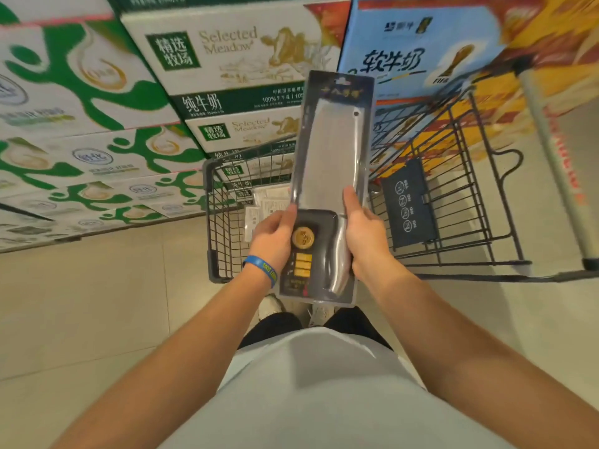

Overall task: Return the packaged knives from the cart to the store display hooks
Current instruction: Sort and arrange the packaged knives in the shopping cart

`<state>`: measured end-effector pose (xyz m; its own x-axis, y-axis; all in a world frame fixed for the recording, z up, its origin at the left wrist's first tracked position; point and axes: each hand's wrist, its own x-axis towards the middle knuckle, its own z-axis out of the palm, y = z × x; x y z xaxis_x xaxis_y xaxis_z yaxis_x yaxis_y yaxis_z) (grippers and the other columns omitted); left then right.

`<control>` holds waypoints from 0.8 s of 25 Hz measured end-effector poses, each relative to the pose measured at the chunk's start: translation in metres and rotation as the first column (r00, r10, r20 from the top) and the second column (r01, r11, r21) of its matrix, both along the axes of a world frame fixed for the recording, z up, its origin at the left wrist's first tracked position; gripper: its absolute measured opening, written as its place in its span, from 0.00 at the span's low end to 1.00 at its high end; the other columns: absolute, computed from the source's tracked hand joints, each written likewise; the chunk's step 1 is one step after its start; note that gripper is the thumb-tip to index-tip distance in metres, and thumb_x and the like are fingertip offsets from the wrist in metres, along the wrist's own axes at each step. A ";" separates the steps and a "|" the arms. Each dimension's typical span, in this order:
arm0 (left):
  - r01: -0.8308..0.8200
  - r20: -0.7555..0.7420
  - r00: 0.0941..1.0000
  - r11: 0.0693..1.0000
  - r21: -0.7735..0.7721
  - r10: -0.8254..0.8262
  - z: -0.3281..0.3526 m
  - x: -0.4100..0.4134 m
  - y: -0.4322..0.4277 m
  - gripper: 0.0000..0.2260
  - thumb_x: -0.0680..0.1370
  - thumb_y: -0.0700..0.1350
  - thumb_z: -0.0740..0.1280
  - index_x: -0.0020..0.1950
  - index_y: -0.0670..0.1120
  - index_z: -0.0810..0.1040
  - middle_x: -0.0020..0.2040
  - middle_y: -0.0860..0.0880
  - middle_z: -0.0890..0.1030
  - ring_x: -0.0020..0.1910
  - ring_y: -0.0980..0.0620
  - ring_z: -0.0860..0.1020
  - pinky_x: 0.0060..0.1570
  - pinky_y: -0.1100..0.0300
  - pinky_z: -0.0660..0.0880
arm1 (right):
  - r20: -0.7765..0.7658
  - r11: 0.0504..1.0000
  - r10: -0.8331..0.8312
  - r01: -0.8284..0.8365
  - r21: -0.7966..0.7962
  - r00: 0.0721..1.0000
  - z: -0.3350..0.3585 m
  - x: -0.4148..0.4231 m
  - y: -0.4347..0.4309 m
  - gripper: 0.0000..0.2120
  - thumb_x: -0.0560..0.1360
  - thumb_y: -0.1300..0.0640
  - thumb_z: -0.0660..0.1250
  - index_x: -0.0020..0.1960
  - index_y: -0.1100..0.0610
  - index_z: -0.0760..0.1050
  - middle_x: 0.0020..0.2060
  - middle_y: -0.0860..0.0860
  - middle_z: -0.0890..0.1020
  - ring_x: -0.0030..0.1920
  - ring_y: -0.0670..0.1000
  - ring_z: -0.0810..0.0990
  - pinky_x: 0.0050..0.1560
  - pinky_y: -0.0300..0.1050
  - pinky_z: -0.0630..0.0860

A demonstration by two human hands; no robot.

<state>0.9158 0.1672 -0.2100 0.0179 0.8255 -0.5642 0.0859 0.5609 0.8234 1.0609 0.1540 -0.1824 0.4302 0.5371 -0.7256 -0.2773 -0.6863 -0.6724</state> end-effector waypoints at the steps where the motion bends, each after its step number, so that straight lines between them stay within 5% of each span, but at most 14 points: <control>1: -0.043 0.075 0.996 0.999 -0.016 0.044 0.005 -0.001 0.004 0.15 0.72 0.65 0.67 0.41 0.56 0.84 0.39 0.52 0.86 0.40 0.54 0.84 0.40 0.58 0.80 | 0.050 0.999 0.045 -0.046 0.024 0.998 0.001 -0.001 -0.002 0.41 0.56 0.21 0.66 0.57 0.50 0.81 0.55 0.52 0.85 0.54 0.56 0.84 0.63 0.57 0.79; 5: -0.129 0.408 0.894 0.979 -0.160 0.184 0.014 -0.004 0.019 0.11 0.72 0.54 0.76 0.50 0.49 0.83 0.47 0.48 0.87 0.46 0.47 0.85 0.44 0.53 0.81 | 0.192 0.979 0.174 -0.192 0.074 0.966 0.005 -0.013 0.002 0.31 0.64 0.23 0.66 0.43 0.52 0.81 0.38 0.48 0.87 0.42 0.49 0.85 0.48 0.48 0.80; 9: -0.159 0.404 0.888 0.970 -0.184 0.222 0.003 -0.010 0.025 0.12 0.75 0.46 0.74 0.57 0.48 0.80 0.52 0.43 0.86 0.46 0.44 0.85 0.42 0.51 0.82 | 0.299 0.917 0.393 -0.395 -0.055 0.870 0.003 -0.001 0.012 0.29 0.74 0.24 0.55 0.44 0.49 0.75 0.41 0.43 0.79 0.44 0.46 0.77 0.49 0.46 0.69; 12: -0.180 0.280 0.934 0.970 -0.162 0.220 -0.001 -0.014 0.025 0.22 0.76 0.49 0.73 0.67 0.45 0.74 0.61 0.42 0.82 0.54 0.43 0.83 0.55 0.44 0.80 | 0.576 0.820 0.550 -0.521 -0.236 0.605 0.003 0.056 0.016 0.28 0.78 0.28 0.51 0.62 0.48 0.74 0.49 0.49 0.80 0.49 0.53 0.78 0.42 0.46 0.69; 15: -0.149 0.219 0.963 0.987 -0.059 0.159 0.008 -0.006 0.022 0.15 0.75 0.51 0.73 0.60 0.50 0.78 0.58 0.44 0.83 0.55 0.43 0.83 0.59 0.41 0.77 | 0.681 0.700 0.685 -0.494 -0.516 0.260 -0.001 0.140 0.016 0.26 0.83 0.39 0.57 0.72 0.55 0.71 0.63 0.56 0.79 0.62 0.61 0.77 0.56 0.51 0.74; 18: -0.104 0.150 0.984 0.994 0.016 0.101 0.013 0.011 0.021 0.17 0.72 0.56 0.74 0.59 0.54 0.79 0.55 0.53 0.85 0.57 0.51 0.82 0.63 0.46 0.75 | 0.729 0.767 0.636 -0.313 -0.560 0.254 -0.003 0.210 0.016 0.29 0.83 0.45 0.59 0.79 0.58 0.61 0.78 0.60 0.63 0.76 0.63 0.61 0.71 0.60 0.67; 20: -0.100 0.139 0.986 0.993 0.060 0.091 0.020 0.025 0.022 0.10 0.75 0.54 0.73 0.56 0.55 0.79 0.51 0.57 0.85 0.56 0.54 0.82 0.62 0.49 0.76 | 0.733 0.817 0.576 -0.290 -0.499 0.361 0.000 0.237 0.021 0.34 0.83 0.48 0.61 0.82 0.59 0.52 0.82 0.58 0.55 0.79 0.62 0.57 0.74 0.60 0.63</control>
<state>0.9407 0.1888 -0.1901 0.0100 0.8629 -0.5053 -0.0809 0.5044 0.8597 1.2979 0.1748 -0.1826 0.6427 0.7099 -0.2879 0.6948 -0.6985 -0.1712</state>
